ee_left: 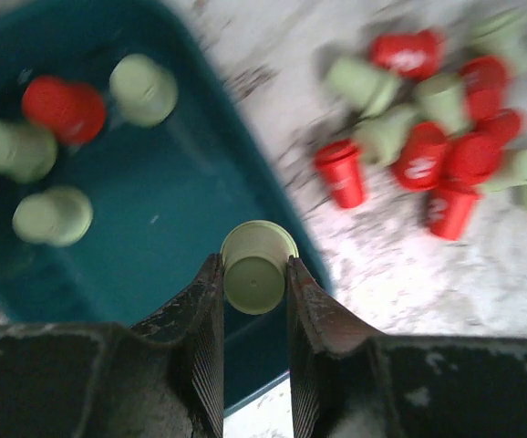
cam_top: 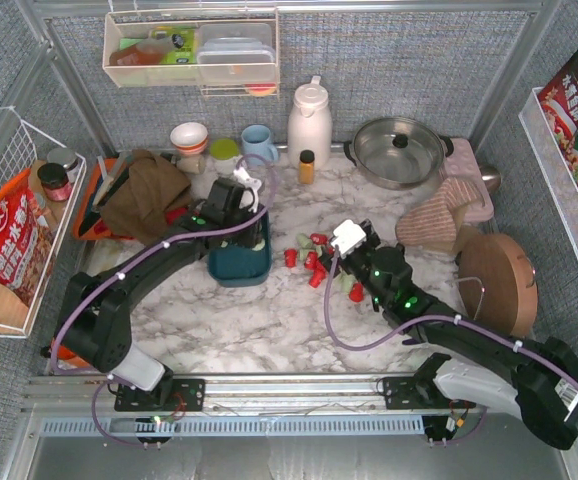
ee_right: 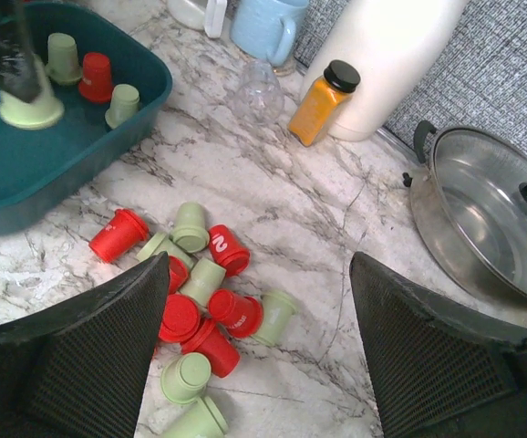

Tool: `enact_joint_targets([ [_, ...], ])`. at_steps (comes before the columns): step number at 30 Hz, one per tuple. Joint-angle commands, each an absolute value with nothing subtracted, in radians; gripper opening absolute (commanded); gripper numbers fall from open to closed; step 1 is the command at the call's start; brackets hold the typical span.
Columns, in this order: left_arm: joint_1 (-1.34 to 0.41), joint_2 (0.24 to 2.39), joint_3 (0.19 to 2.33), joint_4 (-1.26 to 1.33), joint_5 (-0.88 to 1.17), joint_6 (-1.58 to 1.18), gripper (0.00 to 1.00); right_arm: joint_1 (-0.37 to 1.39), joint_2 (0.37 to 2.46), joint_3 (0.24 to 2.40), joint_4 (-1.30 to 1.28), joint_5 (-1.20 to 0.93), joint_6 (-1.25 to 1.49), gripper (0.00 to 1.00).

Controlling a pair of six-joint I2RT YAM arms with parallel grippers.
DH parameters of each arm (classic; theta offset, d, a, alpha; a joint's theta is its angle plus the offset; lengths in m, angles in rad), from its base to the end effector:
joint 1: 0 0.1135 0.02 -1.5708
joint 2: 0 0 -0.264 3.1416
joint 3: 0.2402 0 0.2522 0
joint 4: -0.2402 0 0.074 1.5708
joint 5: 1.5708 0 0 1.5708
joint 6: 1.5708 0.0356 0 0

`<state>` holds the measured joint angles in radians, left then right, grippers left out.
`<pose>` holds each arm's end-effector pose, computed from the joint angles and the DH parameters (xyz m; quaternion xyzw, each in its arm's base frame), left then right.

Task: Mix the coffee capsules in the storage basket

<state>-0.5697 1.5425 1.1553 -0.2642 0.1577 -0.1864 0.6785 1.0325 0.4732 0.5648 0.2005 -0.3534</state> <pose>0.2907 -0.1929 0.2743 0.2045 0.8704 -0.2289 0.3850 0.1859 0.1407 0.2616 -0.2844 0.6453 0.0445 0.7076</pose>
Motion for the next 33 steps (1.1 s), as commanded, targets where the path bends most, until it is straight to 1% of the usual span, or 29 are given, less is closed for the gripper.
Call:
enact_joint_targets([
  [1, -0.57, 1.535, 1.108, -0.36, -0.128, -0.271, 0.14, 0.675, 1.054, 0.48, 0.568, 0.201, -0.331, 0.84],
  [5, -0.569, 1.545, 1.097, -0.387, -0.248, -0.298, 0.16, 0.672, 1.09, 0.481, 0.579, 0.186, -0.313, 0.84],
  [8, -0.566, 1.554, 1.076, -0.365, -0.309, -0.311, 0.21, 0.673, 1.102, 0.482, 0.578, 0.176, -0.304, 0.84],
  [11, -0.557, 1.583, 1.071, -0.351, -0.314, -0.315, 0.24, 0.671, 1.104, 0.484, 0.572, 0.168, -0.302, 0.84],
  [17, -0.519, 1.605, 1.026, -0.297, -0.332, -0.336, 0.27, 0.669, 1.128, 0.498, 0.552, 0.161, -0.305, 0.84],
  [23, -0.503, 1.592, 0.984, -0.221, -0.326, -0.358, 0.39, 0.655, 1.178, 0.534, 0.494, 0.183, -0.267, 0.84],
  [30, -0.503, 1.592, 0.952, -0.147, -0.321, -0.374, 0.47, 0.649, 1.167, 0.538, 0.466, 0.177, -0.251, 0.84],
  [33, -0.503, 1.602, 0.952, -0.146, -0.336, -0.381, 0.48, 0.65, 1.157, 0.539, 0.453, 0.173, -0.251, 0.84],
])
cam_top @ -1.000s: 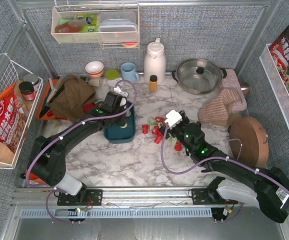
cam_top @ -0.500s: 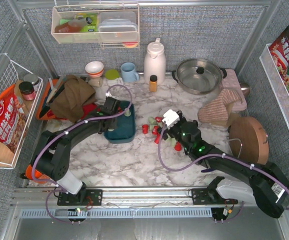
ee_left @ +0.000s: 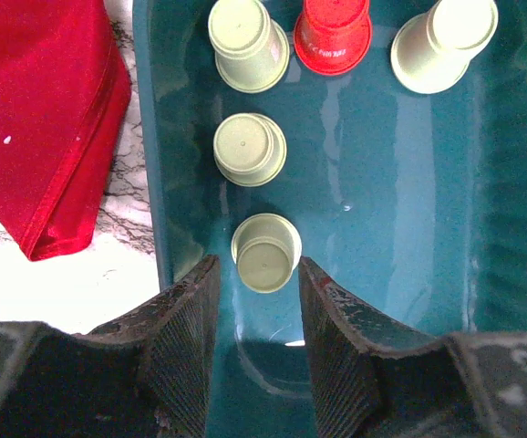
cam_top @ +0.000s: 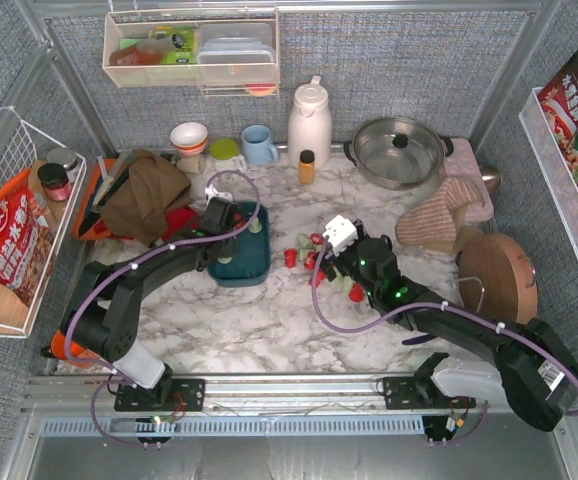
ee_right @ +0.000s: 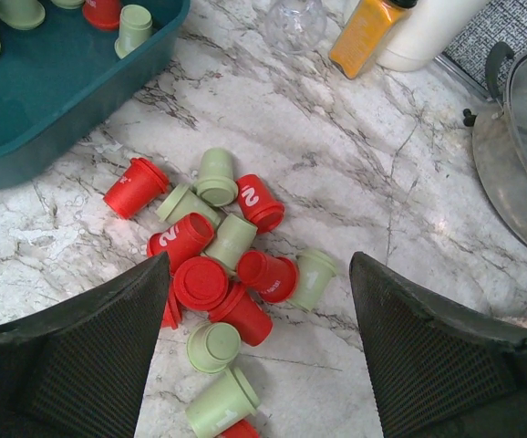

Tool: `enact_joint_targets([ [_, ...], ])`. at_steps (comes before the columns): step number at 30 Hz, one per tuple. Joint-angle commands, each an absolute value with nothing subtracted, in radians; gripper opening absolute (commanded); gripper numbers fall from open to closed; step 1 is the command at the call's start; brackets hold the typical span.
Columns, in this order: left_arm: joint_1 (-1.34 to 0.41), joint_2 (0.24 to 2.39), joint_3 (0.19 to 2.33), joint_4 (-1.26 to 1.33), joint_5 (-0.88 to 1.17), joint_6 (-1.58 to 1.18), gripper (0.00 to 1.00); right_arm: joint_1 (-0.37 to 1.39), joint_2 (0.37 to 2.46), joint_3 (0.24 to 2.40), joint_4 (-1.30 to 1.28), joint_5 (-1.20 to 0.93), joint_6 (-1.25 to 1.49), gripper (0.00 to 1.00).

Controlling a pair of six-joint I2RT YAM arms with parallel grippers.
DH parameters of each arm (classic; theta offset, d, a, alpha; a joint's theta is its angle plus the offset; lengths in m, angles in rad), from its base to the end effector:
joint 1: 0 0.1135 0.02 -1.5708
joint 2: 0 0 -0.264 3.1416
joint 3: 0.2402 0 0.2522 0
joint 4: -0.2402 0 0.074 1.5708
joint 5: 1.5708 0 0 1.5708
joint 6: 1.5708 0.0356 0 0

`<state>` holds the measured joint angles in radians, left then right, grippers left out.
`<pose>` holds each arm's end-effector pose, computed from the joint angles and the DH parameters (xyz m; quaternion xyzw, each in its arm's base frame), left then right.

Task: Mix the coffee capsules in the storage basket

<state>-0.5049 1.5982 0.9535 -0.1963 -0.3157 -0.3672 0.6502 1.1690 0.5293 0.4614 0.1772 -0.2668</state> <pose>0.2950 -0.1504 0.1978 0.0075 0.9242 -0.0157 0.3815 0.2079 0.1502 0.2390 -0.2874 0.7104 0.0551 0.6401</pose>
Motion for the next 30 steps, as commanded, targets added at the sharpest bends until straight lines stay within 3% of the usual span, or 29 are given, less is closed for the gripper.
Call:
enact_joint_targets([
  [1, -0.503, 1.605, 0.949, -0.144, -0.339, -0.383, 0.48, 0.649, 1.157, 0.54, 0.449, 0.172, -0.25, 0.84],
  [9, -0.503, 1.559, 0.925, -0.119, -0.334, -0.396, 0.52, 0.644, 1.152, 0.609, 0.241, 0.247, -0.103, 0.81],
  [14, -0.503, 1.464, 0.925, -0.114, -0.299, -0.387, 0.6, 0.634, 1.114, 0.614, 0.096, 0.304, 0.029, 0.68],
  [17, -0.505, 1.399, 0.929, -0.12, -0.266, -0.376, 0.7, 0.613, 1.102, 0.625, 0.0, 0.334, 0.148, 0.63],
  [18, -0.505, 1.376, 0.93, -0.126, -0.255, -0.369, 0.78, 0.608, 1.1, 0.624, -0.024, 0.347, 0.183, 0.63],
  [19, -0.505, 1.356, 0.933, -0.133, -0.247, -0.363, 0.95, 0.603, 1.1, 0.619, -0.04, 0.36, 0.217, 0.63],
  [20, -0.505, 1.336, 0.934, -0.142, -0.238, -0.358, 0.99, 0.601, 1.1, 0.607, -0.045, 0.368, 0.246, 0.63],
  [30, -0.505, 1.13, 0.935, -0.232, -0.148, -0.327, 0.99, 0.595, 1.207, 0.564, -0.005, 0.364, 0.428, 0.6],
])
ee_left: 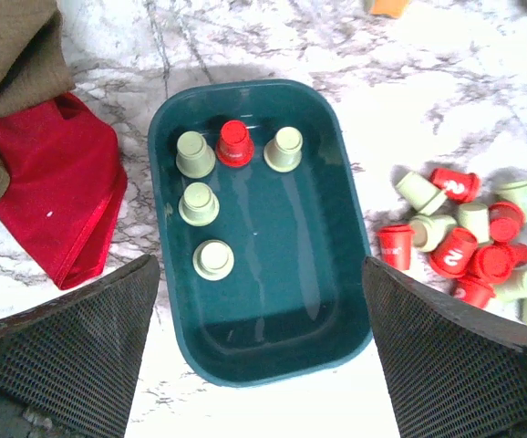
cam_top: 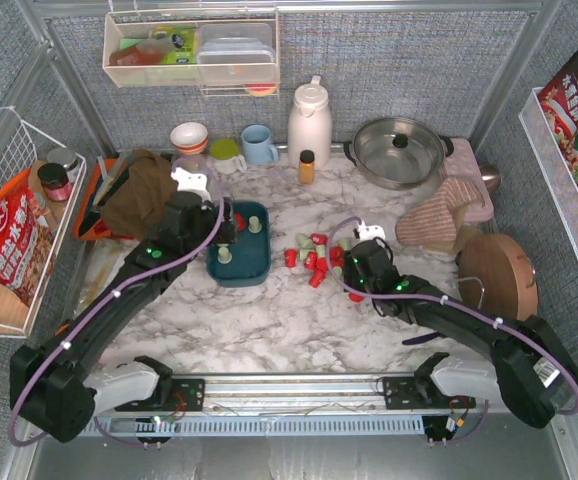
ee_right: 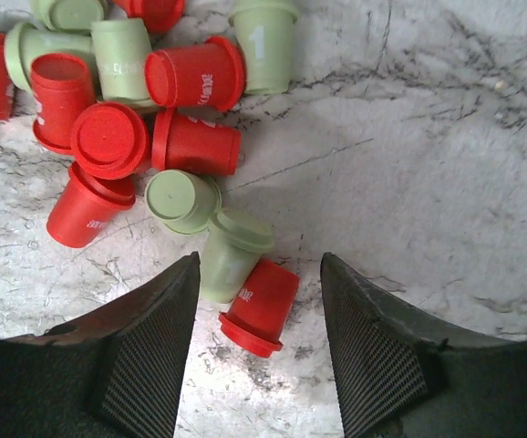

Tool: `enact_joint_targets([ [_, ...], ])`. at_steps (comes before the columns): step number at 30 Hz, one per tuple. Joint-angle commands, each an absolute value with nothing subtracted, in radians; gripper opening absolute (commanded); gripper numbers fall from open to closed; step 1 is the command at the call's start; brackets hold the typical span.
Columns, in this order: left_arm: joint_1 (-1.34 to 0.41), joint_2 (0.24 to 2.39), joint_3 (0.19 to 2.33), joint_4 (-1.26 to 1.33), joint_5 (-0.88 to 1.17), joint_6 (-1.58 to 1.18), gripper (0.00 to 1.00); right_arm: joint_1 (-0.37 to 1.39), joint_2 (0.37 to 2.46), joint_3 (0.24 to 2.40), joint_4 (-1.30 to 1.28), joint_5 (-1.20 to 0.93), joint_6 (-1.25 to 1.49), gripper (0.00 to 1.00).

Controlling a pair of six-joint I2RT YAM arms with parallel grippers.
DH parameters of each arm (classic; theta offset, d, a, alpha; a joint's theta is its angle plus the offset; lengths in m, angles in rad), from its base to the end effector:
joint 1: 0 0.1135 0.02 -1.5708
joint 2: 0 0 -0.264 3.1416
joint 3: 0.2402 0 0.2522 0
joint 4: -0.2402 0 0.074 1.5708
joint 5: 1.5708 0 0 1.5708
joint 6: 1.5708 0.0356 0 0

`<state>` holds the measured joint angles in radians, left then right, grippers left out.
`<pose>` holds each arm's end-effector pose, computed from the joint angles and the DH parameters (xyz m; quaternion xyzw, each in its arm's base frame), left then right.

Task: Mix the coffee capsules in the storage basket

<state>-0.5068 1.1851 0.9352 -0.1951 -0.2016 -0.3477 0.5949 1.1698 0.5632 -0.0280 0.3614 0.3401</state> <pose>0.2405 -0.1254 0.3088 0.0133 0.8430 -0.1426 0.5185 0.2048 0.1234 0.2026 -0.0311 0.8811 0.0568 0.4685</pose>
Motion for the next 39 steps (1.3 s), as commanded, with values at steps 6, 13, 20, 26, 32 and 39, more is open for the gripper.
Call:
enact_joint_targets([
  [6, -0.505, 1.045, 0.94, -0.294, -0.141, -0.287, 0.99, 0.596, 1.271, 0.589, 0.023, 0.317, 0.39, 0.59],
  [13, -0.505, 0.983, 0.885, -0.278, -0.19, -0.268, 0.99, 0.597, 1.297, 0.649, -0.01, 0.28, 0.284, 0.59],
  [20, -0.505, 0.958, 0.881, -0.275, -0.199, -0.266, 0.99, 0.601, 1.289, 0.634, -0.06, 0.301, 0.332, 0.55],
  [26, -0.505, 0.957, 0.872, -0.268, -0.195, -0.268, 0.99, 0.6, 1.307, 0.648, -0.05, 0.285, 0.262, 0.55],
  [32, -0.505, 0.964, 0.876, -0.271, -0.183, -0.27, 0.99, 0.599, 1.287, 0.734, -0.126, 0.095, -0.048, 0.56],
  [39, -0.504, 0.928, 0.885, -0.285, -0.157, -0.271, 0.99, 0.585, 1.321, 0.887, -0.32, 0.167, -0.155, 0.56],
])
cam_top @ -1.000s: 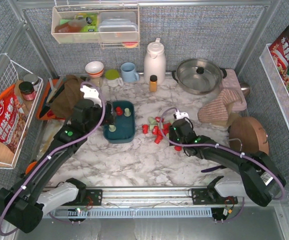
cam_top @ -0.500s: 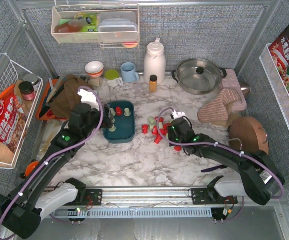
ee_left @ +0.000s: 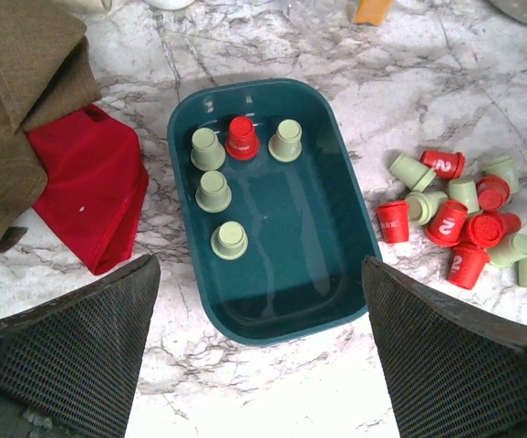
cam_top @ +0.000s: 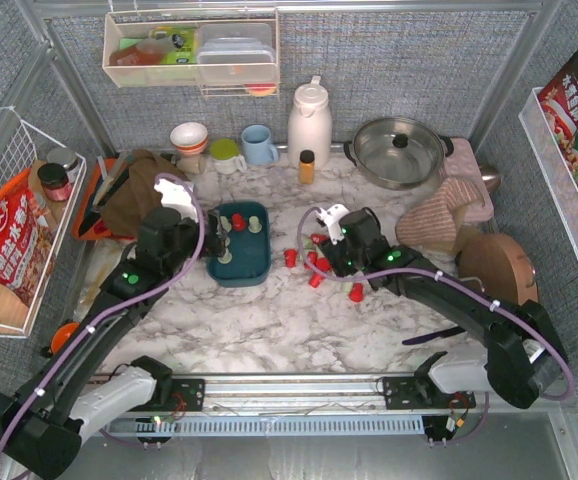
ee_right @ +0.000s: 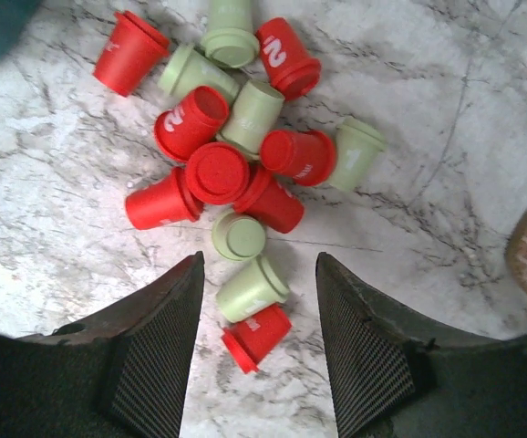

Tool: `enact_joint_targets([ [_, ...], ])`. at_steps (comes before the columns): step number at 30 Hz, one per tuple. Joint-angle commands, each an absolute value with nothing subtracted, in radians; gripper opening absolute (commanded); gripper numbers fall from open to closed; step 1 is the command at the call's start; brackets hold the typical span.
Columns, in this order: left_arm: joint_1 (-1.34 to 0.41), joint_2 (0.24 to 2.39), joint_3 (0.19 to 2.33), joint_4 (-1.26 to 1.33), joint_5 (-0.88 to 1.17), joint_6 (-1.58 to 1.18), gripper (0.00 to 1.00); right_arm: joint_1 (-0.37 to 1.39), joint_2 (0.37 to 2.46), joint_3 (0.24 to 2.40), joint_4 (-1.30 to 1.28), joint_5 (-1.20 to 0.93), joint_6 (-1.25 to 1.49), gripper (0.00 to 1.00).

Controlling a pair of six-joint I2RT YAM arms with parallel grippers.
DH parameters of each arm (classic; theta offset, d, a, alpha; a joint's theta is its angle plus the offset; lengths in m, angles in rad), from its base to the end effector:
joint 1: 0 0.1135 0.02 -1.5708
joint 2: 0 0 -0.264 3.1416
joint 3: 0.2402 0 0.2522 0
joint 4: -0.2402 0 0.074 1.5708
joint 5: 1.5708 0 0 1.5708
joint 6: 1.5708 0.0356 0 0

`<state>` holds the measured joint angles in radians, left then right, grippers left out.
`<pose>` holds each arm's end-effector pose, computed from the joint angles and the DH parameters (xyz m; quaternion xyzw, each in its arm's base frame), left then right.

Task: Mix the coffee capsules in the storage basket

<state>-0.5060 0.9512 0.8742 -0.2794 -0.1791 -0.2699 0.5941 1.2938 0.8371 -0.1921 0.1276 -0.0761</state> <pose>0.1935 -0.1000 0.3314 0.0457 0.8183 -0.1470 0.5538 0.2356 0.1537 0.2472 -0.2671 0.8534 0.0585 0.4438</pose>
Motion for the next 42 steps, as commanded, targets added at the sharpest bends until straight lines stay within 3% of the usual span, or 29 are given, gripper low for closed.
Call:
enact_joint_targets([
  [1, -0.505, 0.918, 0.886, -0.289, -0.156, -0.271, 0.99, 0.582, 1.329, 0.892, -0.33, 0.19, -0.118, 0.56],
  [13, -0.505, 0.782, 0.855, -0.257, -0.123, -0.278, 0.99, 0.578, 1.368, 0.711, -0.17, 0.268, 0.445, 0.54],
  [42, -0.504, 0.785, 0.839, -0.242, -0.112, -0.29, 0.99, 0.639, 1.474, 0.78, -0.166, 0.356, 0.427, 0.48],
])
